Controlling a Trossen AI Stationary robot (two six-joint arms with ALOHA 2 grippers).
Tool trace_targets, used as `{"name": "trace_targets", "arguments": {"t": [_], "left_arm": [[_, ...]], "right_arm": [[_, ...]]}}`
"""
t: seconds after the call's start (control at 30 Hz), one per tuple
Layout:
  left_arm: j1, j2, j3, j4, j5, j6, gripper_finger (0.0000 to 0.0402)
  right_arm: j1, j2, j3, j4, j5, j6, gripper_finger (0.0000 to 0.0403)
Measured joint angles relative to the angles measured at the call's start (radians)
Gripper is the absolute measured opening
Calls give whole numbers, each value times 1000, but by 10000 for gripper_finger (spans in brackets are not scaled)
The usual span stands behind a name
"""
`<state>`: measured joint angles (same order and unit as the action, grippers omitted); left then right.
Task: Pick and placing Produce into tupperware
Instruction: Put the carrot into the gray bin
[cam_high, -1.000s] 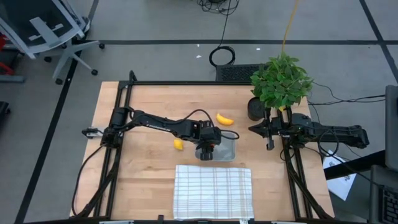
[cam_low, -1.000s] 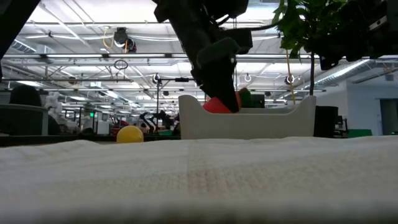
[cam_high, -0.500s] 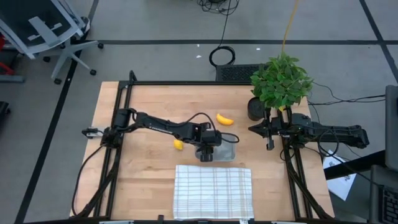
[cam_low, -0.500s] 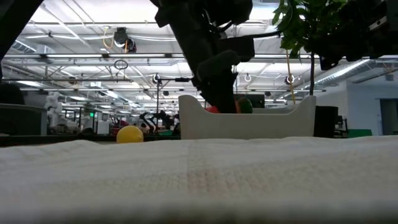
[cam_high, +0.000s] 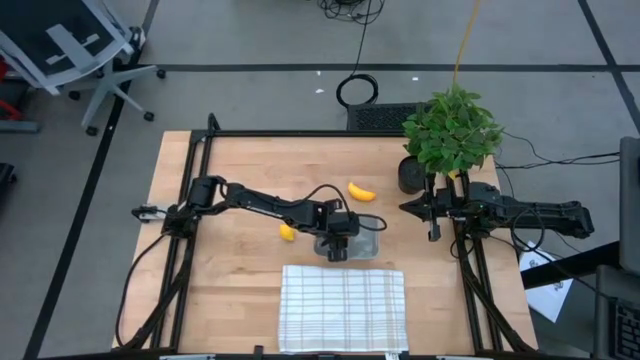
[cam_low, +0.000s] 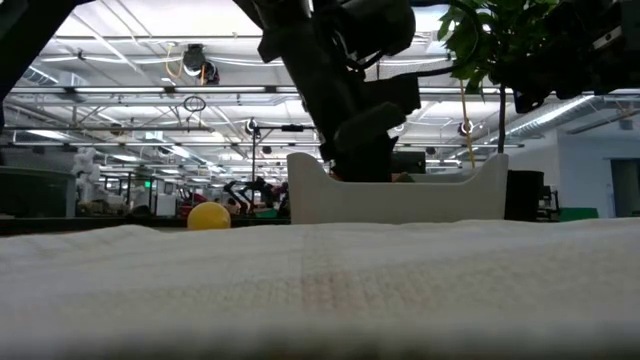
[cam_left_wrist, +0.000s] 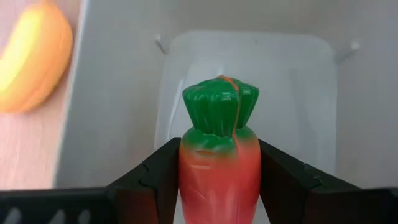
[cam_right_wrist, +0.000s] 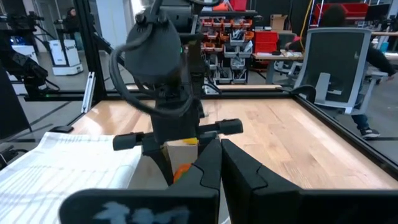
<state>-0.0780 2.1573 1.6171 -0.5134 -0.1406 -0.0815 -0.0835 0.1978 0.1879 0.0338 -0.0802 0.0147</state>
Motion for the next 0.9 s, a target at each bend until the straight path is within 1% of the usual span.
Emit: {"name": "trace_targets", "arguments": {"t": [0.43,0.9], "left_arm": [[0,30,0,5,-1,-26,179],[0,33,0,19,2,-9,179]], "right_arm": [[0,0,0,0,0,0,0],[0,0,0,0,0,2,0]]}}
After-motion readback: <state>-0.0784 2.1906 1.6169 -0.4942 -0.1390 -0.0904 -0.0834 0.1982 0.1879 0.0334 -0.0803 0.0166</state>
